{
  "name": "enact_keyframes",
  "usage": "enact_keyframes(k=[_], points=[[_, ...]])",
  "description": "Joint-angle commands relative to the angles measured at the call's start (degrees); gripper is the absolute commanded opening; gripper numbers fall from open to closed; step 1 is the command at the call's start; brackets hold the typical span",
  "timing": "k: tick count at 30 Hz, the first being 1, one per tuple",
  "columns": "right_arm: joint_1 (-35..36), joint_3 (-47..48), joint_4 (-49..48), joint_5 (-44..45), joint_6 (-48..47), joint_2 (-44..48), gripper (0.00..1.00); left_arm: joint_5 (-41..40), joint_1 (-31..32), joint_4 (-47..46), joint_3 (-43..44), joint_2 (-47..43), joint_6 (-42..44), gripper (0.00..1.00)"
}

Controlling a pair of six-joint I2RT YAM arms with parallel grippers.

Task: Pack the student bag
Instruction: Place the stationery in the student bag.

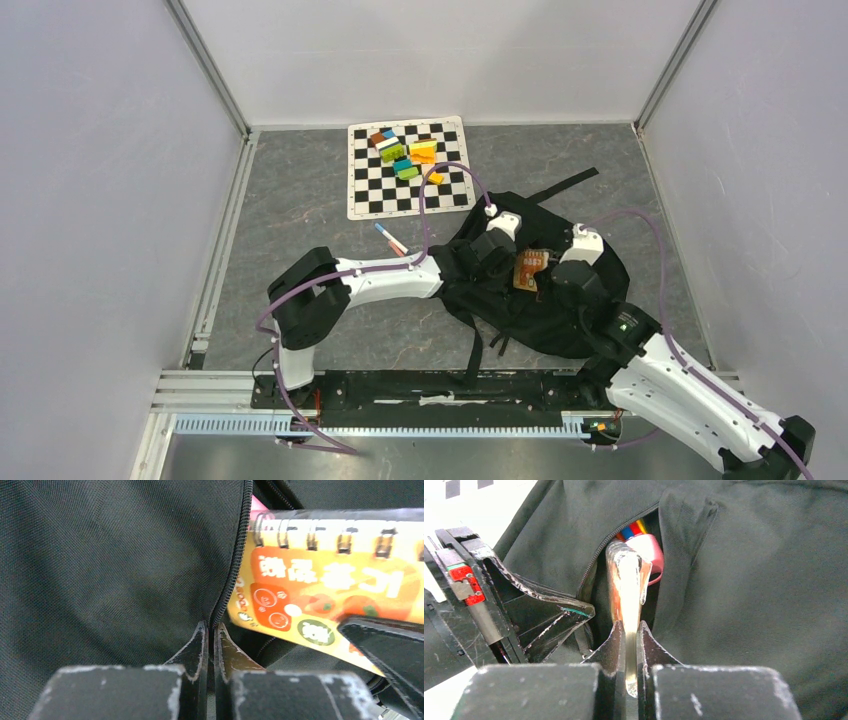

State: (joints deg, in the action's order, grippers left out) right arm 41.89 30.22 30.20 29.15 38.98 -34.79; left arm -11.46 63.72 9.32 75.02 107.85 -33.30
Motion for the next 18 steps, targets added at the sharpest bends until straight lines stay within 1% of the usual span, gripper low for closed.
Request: enact_keyframes(k=[1, 5, 10, 14, 18], points=[[-0.1, -1.4, -3.2, -1.3, 4.0, -1.0, 0.00, -0.6, -0.1, -2.0, -0.6, -1.4, 0.9, 0.02], [-0.1, -4.7, -7.1, -2.2, 6.2, 0.6, 0.00, 0.8, 0.0, -4.3, -2.5, -3.1, 0.7, 0.02], [-0.1, -10.6, -13.2, -1.5, 9.2, 1.0, 0.00, 2.7, -0.1, -4.5, -3.0, -4.5, 2.1, 0.02], [-0.1, -13.1, -17.9, -1.8, 10.0, -1.9, 0.00, 5.6, 0.0, -7.5, -4.6, -5.7, 3.1, 0.02], [-0.1, -12.3, -21.1, -2.1, 9.0, -6.5, 0.00, 6.7, -0.1, -8.4, -5.0, -6.6, 3.8, 0.02]])
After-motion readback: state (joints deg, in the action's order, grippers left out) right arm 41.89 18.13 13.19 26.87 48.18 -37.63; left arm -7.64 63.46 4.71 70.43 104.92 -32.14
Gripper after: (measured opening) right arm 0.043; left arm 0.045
